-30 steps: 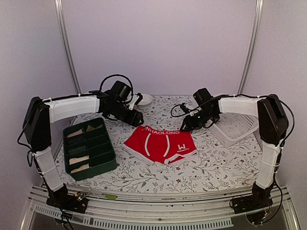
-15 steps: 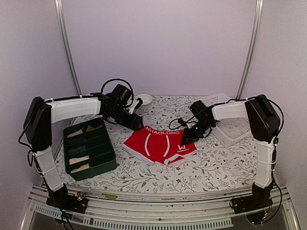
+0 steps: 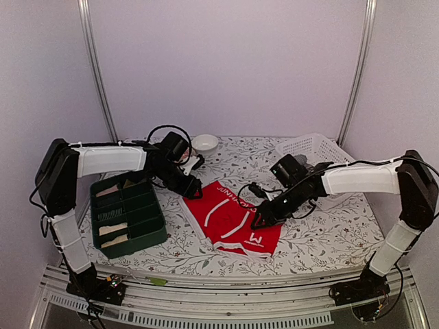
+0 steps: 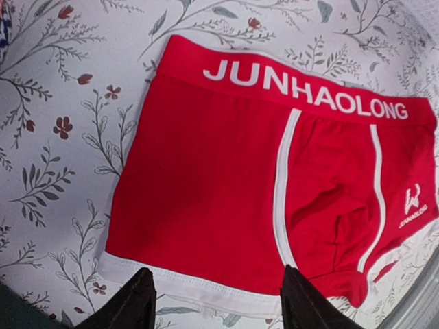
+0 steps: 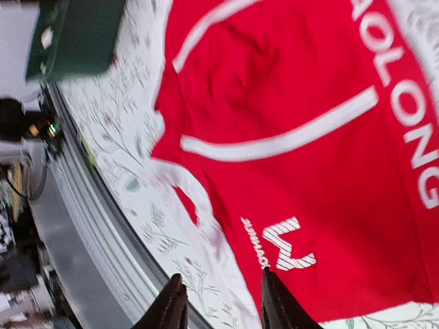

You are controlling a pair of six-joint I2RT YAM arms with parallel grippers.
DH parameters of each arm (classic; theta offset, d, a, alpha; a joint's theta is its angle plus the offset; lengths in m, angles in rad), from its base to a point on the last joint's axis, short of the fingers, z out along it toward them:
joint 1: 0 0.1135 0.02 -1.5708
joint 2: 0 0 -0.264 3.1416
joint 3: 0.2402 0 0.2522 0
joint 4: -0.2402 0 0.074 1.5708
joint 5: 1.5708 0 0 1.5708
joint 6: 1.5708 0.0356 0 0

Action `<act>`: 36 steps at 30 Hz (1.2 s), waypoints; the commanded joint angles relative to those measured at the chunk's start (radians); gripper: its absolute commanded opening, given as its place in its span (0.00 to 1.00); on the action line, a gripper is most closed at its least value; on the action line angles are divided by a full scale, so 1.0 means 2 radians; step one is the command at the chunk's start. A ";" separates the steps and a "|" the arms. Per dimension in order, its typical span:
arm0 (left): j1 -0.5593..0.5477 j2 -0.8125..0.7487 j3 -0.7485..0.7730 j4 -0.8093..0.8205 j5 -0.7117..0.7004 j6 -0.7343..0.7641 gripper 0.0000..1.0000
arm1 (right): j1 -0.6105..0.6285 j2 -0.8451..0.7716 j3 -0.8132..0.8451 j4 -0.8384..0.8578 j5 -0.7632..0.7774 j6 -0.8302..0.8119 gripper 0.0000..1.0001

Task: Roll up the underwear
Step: Rotate the underwear at the center of the board.

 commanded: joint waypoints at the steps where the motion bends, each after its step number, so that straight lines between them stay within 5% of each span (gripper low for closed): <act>1: -0.011 0.018 -0.023 -0.001 0.021 0.012 0.58 | -0.010 -0.076 0.053 0.071 0.032 0.092 0.41; 6: -0.015 0.049 -0.023 0.000 -0.008 0.020 0.43 | -0.011 -0.086 0.147 0.067 0.055 0.124 0.62; 13: -0.014 0.120 0.025 -0.009 -0.049 0.042 0.37 | -0.048 -0.095 0.225 0.113 0.043 0.189 1.00; 21: -0.009 0.196 0.131 -0.006 -0.045 0.088 0.37 | -0.093 -0.129 0.187 0.297 0.051 0.311 0.99; 25: 0.009 0.167 0.150 0.015 -0.014 0.084 0.46 | -0.130 -0.117 0.149 0.429 0.026 0.453 0.99; 36: -0.003 0.144 0.067 -0.012 -0.048 0.045 0.39 | -0.169 -0.030 0.257 0.422 -0.030 0.533 0.99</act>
